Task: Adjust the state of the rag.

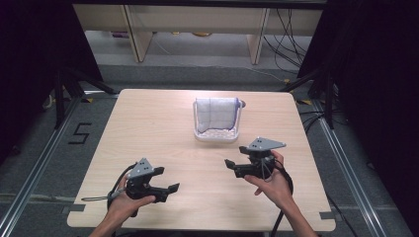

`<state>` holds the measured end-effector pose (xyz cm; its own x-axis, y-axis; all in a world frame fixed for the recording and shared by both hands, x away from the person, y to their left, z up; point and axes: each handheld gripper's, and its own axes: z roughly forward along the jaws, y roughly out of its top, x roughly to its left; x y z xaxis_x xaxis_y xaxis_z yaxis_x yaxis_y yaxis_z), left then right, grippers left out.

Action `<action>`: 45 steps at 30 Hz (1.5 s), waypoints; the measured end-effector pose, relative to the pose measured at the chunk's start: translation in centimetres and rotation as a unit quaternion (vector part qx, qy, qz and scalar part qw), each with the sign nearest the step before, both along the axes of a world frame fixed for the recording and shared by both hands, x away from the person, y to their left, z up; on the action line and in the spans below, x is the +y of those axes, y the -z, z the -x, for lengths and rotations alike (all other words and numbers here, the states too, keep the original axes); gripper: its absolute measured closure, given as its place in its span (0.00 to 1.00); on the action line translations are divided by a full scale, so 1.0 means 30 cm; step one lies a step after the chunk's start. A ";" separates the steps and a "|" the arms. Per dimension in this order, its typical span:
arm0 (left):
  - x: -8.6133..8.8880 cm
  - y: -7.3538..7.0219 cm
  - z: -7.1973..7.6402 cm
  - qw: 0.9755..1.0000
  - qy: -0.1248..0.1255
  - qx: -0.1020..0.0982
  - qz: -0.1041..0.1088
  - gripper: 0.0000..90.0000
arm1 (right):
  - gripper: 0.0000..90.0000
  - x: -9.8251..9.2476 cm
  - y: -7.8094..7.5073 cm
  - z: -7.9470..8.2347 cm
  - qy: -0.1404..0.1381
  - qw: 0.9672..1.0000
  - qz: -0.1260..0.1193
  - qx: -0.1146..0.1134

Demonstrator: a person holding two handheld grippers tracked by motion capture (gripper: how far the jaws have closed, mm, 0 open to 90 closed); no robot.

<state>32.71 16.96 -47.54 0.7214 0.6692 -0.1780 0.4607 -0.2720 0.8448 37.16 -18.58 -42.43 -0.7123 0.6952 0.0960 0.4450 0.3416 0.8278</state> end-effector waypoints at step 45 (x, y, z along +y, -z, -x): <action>-0.008 0.119 0.160 0.996 0.042 0.017 -0.071 0.17 | 0.23 -0.036 0.226 0.254 -0.027 0.994 0.067 0.079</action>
<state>27.91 16.71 -51.10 0.7705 0.6275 -0.1121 0.4600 -0.4256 0.7793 29.56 -19.67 -49.20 -0.7319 0.6708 0.1197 0.5445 0.4701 0.6946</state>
